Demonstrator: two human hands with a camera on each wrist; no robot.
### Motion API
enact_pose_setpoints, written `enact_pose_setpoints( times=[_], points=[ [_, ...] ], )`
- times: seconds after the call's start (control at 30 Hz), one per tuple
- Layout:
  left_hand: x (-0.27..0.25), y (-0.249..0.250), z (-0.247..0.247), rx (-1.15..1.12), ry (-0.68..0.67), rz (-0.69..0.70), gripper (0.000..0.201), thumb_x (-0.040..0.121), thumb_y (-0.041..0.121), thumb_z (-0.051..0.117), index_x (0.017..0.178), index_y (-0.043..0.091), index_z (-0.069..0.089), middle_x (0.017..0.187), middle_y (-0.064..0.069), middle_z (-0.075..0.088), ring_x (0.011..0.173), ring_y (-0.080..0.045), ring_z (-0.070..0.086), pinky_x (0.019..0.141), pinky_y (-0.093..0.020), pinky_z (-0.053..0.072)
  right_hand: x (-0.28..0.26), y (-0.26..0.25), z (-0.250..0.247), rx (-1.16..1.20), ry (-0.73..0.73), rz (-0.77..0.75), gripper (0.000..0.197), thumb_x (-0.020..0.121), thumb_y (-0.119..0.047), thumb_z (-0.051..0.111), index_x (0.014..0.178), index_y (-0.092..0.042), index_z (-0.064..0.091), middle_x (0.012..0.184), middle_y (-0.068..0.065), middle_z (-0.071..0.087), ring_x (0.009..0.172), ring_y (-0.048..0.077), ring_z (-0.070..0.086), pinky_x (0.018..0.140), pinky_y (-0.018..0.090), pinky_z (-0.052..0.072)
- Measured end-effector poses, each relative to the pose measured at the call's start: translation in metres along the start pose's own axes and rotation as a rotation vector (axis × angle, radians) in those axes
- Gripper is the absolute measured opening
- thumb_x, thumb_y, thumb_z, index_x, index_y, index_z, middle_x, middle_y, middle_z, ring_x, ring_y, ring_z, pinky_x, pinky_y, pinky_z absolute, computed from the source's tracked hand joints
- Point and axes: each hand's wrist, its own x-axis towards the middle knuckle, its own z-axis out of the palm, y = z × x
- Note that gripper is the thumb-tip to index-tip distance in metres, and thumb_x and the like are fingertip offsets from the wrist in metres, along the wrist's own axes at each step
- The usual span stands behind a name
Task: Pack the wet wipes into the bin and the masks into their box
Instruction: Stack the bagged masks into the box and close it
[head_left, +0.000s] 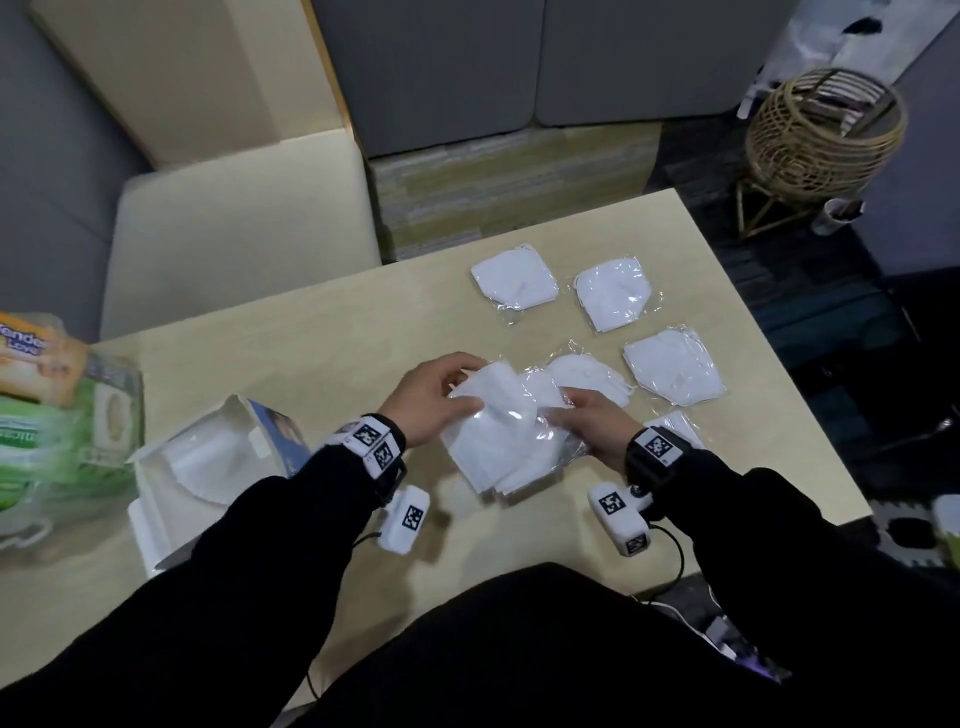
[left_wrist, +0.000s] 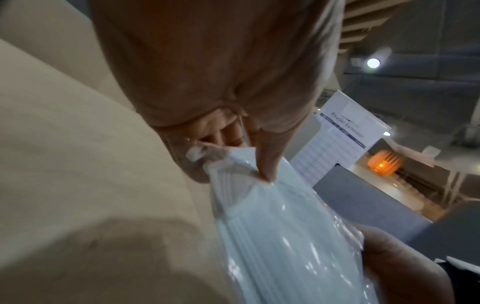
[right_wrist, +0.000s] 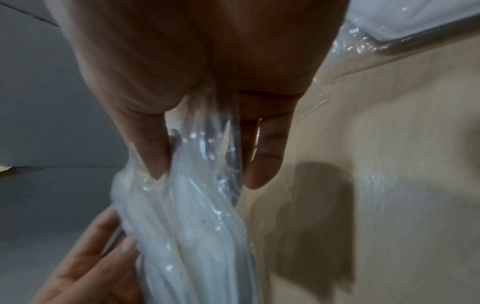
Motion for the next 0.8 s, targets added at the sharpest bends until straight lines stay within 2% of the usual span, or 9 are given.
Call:
enact_pose_setpoints(
  times=[0.1, 0.2, 0.3, 0.4, 0.53, 0.6, 0.67, 0.73, 0.8],
  points=[
    [-0.001, -0.009, 0.011, 0.04, 0.085, -0.005, 0.042, 0.076, 0.025, 0.079, 0.109, 0.048, 0.07, 0.107, 0.002, 0.07, 0.092, -0.019, 0.067, 0.09, -0.038, 0.057, -0.005, -0.004, 0.006, 0.01, -0.018, -0.012, 0.008, 0.096, -0.019, 0.07, 0.098, -0.015, 0.077, 0.083, 0.007, 0.074, 0.061, 0.018, 0.069, 0.051, 0.027, 0.052],
    [-0.004, -0.014, 0.021, 0.131, 0.106, 0.051, 0.048, 0.083, 0.014, 0.078, 0.107, 0.053, 0.065, 0.116, 0.003, 0.059, 0.097, -0.008, 0.059, 0.085, -0.015, 0.045, -0.006, -0.003, 0.008, 0.015, -0.012, -0.008, 0.023, 0.099, -0.033, 0.067, 0.101, -0.012, 0.077, 0.086, 0.012, 0.074, 0.065, 0.025, 0.07, 0.05, 0.03, 0.053],
    [-0.005, -0.017, 0.032, 0.141, 0.107, 0.059, 0.047, 0.083, 0.016, 0.079, 0.106, 0.054, 0.064, 0.117, 0.005, 0.055, 0.097, -0.003, 0.057, 0.081, -0.008, 0.04, -0.009, -0.004, 0.013, -0.044, -0.018, -0.022, 0.022, 0.096, -0.033, 0.07, 0.102, -0.013, 0.077, 0.084, 0.008, 0.076, 0.069, 0.024, 0.073, 0.052, 0.03, 0.055],
    [-0.006, -0.019, 0.044, 0.147, 0.123, 0.053, 0.044, 0.081, 0.017, 0.08, 0.113, 0.043, 0.067, 0.118, 0.004, 0.054, 0.099, -0.003, 0.057, 0.085, -0.015, 0.043, -0.01, 0.001, 0.015, -0.165, -0.043, -0.109, 0.019, 0.087, -0.015, 0.081, 0.105, -0.018, 0.077, 0.092, 0.001, 0.079, 0.084, 0.018, 0.076, 0.063, 0.028, 0.057],
    [-0.003, -0.024, 0.045, 0.101, 0.042, -0.036, 0.067, 0.073, 0.018, 0.078, 0.136, 0.03, 0.058, 0.133, 0.001, 0.055, 0.124, -0.015, 0.054, 0.109, -0.034, 0.045, -0.005, 0.005, 0.019, -0.236, -0.008, -0.153, 0.02, 0.085, -0.011, 0.081, 0.103, -0.02, 0.076, 0.085, -0.006, 0.076, 0.08, 0.013, 0.072, 0.057, 0.022, 0.054],
    [0.0, -0.027, 0.038, 0.048, -0.068, -0.088, 0.07, 0.068, 0.023, 0.077, 0.135, 0.028, 0.059, 0.13, 0.004, 0.065, 0.121, -0.014, 0.062, 0.106, -0.039, 0.051, -0.002, 0.006, 0.02, -0.28, -0.013, -0.144, 0.025, 0.081, -0.02, 0.082, 0.106, -0.016, 0.076, 0.09, -0.001, 0.075, 0.083, 0.015, 0.072, 0.063, 0.025, 0.055],
    [0.002, -0.028, 0.031, 0.075, -0.147, -0.089, 0.055, 0.069, 0.027, 0.078, 0.123, 0.026, 0.067, 0.114, 0.005, 0.074, 0.106, -0.017, 0.071, 0.095, -0.042, 0.058, 0.0, 0.005, 0.02, -0.329, -0.047, -0.157, 0.031, 0.082, -0.022, 0.081, 0.111, -0.012, 0.074, 0.097, 0.004, 0.075, 0.087, 0.013, 0.071, 0.072, 0.025, 0.055],
    [0.003, -0.03, 0.027, 0.124, -0.139, -0.076, 0.043, 0.071, 0.031, 0.078, 0.113, 0.025, 0.07, 0.104, 0.004, 0.076, 0.1, -0.02, 0.072, 0.09, -0.043, 0.059, 0.0, 0.004, 0.021, -0.315, -0.086, -0.157, 0.022, 0.09, -0.023, 0.078, 0.107, -0.01, 0.074, 0.092, 0.002, 0.073, 0.083, 0.011, 0.069, 0.072, 0.023, 0.054],
    [0.007, -0.036, 0.025, 0.167, -0.067, -0.095, 0.038, 0.073, 0.032, 0.077, 0.109, 0.024, 0.068, 0.104, 0.003, 0.074, 0.1, -0.024, 0.07, 0.09, -0.042, 0.057, 0.005, 0.001, 0.017, -0.257, 0.026, -0.114, 0.029, 0.09, -0.039, 0.074, 0.098, -0.012, 0.075, 0.085, 0.002, 0.07, 0.079, 0.017, 0.067, 0.07, 0.032, 0.058]
  ],
)
